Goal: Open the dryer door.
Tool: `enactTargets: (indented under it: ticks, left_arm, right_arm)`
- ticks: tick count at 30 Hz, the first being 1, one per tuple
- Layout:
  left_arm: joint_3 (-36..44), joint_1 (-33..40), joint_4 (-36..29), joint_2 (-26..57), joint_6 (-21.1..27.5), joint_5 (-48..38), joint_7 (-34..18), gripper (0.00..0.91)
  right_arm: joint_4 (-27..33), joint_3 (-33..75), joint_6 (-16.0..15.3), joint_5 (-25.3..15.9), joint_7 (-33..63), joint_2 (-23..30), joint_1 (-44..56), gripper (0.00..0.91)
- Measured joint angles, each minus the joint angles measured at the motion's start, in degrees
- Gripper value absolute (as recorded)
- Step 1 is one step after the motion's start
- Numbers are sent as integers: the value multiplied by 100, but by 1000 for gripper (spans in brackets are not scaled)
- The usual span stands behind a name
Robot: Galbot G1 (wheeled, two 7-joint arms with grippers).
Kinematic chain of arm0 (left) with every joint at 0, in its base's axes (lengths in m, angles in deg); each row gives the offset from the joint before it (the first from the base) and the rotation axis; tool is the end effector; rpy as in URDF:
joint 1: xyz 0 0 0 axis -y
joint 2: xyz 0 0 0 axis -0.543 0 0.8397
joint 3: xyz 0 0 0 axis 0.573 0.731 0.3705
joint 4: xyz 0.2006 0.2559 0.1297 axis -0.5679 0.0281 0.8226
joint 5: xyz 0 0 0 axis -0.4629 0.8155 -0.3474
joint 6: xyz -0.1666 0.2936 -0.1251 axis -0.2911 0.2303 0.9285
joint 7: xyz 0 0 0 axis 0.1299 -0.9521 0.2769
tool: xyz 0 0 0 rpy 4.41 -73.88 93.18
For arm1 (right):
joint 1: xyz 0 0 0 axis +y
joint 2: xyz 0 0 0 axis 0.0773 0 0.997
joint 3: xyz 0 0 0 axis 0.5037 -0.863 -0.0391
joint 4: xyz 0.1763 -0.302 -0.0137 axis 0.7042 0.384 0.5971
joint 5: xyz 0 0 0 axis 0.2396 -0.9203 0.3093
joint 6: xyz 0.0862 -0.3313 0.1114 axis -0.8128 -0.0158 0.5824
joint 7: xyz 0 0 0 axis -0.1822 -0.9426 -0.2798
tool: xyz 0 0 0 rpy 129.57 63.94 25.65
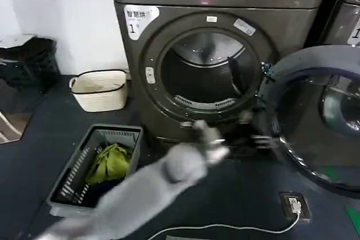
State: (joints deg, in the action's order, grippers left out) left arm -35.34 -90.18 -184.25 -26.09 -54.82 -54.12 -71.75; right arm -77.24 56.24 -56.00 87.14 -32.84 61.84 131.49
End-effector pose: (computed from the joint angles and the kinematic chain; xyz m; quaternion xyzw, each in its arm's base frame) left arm 0.3578 -0.1664 -0.1653 0.4870 0.8711 0.0326 0.0541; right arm -0.2327 -0.3381 -0.1677 -0.8187 -0.4829 0.2807 0.1332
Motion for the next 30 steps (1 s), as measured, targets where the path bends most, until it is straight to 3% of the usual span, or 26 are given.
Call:
enactTargets:
  ticks: [5, 12, 19, 23, 30]
  left_arm:
    - [-810, -756, -1196, 1230, 679, -867, -637, 907]
    - [-2425, -2030, -2109, 2713, 1254, -2117, -1478, 907]
    - [-3470, -2703, -2038, 3604, 2207, -3921, -2960, 907]
    - [-3960, -3003, -1925, 4051, 2686, -5270, -3833, 907]
    - [-4878, -3569, -1544, 4684, 2814, -7587, -5417, 907]
  right_arm:
    - [-33, -214, -84, -14, -28, 1, -110, 907]
    - [-49, -534, -28, -55, -59, 1, -196, 907]
    - [-2, -794, 106, 7, -147, 1, -176, 907]
    - [-34, -905, 146, 309, -244, 1, -173, 907]
    - [-55, -963, 237, 698, -225, 1, -200, 907]
